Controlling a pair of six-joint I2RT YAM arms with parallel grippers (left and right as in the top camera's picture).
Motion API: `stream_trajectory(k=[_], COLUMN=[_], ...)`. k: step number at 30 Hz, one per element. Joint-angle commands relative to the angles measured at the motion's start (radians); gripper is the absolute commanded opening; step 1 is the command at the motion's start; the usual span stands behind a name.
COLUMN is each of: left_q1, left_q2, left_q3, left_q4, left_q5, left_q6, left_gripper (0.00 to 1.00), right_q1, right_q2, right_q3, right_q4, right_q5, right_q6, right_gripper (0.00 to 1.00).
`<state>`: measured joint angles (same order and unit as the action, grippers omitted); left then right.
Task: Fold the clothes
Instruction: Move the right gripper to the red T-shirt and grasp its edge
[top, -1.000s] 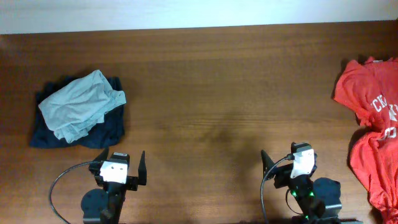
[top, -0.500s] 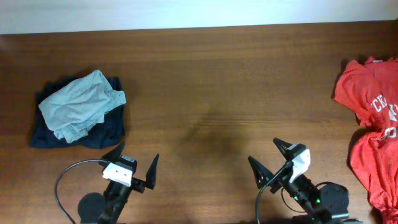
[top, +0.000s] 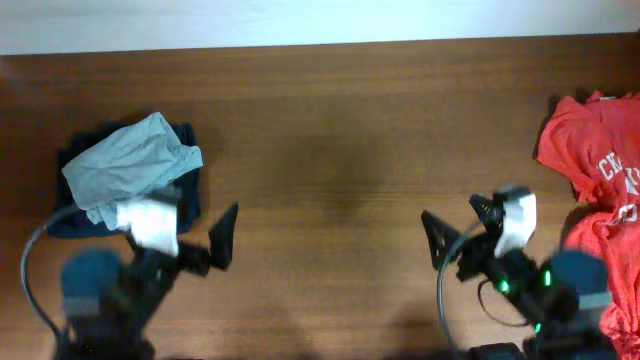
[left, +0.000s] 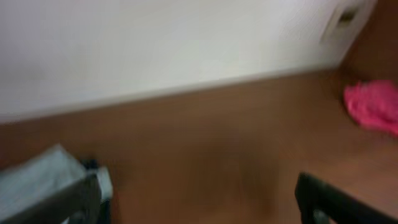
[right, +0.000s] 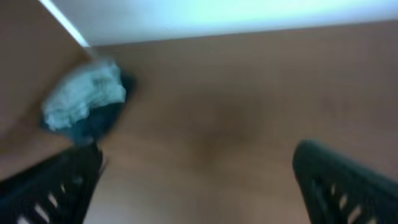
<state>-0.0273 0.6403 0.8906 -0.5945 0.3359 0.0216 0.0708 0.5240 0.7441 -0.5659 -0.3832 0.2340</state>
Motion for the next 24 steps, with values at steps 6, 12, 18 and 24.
stream_trajectory(k=[6,12,18,24], left_q1=[-0.005,-0.005,-0.005,-0.005], left_q2=[0.463,0.625,0.742,0.774], left_q3=[0.422,0.424,0.424,0.424], left_q4=[-0.341,-0.371,-0.446,-0.507], left_q5=[0.012,0.045,0.046,0.042], left_q6=[-0.010,-0.010,-0.010,-0.006], left_gripper=[0.99,0.99,0.99,0.99], right_q1=[-0.006,-0.048,-0.320,-0.731], right_q2=[0.436,0.608,0.674,0.679], right_q3=[0.500,0.527,0.547,0.547], right_q4=[-0.333,-0.485,-0.601,-0.689], right_q5=[0.047,0.136,0.320,0.274], right_q6=[0.001,0.039,0.245,0.258], right_gripper=[0.98,0.98,0.99,0.98])
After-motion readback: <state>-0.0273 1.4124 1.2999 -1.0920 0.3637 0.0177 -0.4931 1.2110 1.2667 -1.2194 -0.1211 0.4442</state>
